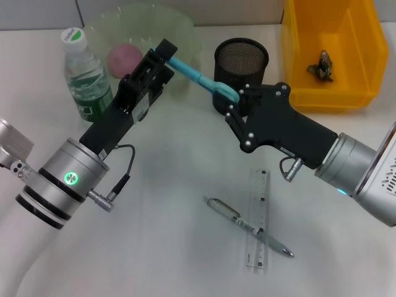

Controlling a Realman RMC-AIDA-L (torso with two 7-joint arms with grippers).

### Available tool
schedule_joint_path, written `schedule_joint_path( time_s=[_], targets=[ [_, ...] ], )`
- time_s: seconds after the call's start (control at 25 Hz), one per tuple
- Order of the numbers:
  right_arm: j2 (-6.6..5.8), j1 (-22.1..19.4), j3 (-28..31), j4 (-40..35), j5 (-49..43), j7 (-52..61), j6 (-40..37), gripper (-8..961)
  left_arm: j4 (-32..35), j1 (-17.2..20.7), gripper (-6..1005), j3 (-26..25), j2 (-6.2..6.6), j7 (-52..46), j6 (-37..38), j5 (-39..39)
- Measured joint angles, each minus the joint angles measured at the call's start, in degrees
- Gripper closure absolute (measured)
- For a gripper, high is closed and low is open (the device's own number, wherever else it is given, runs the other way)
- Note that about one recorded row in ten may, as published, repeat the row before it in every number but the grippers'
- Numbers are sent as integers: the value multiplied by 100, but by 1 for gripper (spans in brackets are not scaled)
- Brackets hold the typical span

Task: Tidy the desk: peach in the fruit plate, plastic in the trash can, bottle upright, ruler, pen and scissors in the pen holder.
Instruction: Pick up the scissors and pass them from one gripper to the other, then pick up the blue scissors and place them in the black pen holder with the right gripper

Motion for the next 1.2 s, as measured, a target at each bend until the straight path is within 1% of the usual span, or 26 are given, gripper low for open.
schedule_joint_path(
  time_s=[0.12,0.68,0.92,1.04,1.08,1.16,1.2],
  targets=[
    [0,1,0,0,2,0,-6,872,0,5,192,-1,0,-1,0,0],
    [0,-1,0,0,8,-9,-40,872,69,49,193,12,0,24,0,0],
    [0,-39,2,0,8,-9,-109,872,350,109,194,163,7,560,40,8],
    [0,-54,15,0,14,-6,-141,872,512,126,194,337,9,901,84,35],
    [0,-56,16,0,15,5,-142,872,594,134,195,396,9,1159,100,160],
    [-1,-62,18,0,16,29,-143,872,616,138,195,407,9,1267,100,225],
    [-1,-66,18,0,16,33,-143,872,652,153,195,407,9,1504,98,305]
  ],
)
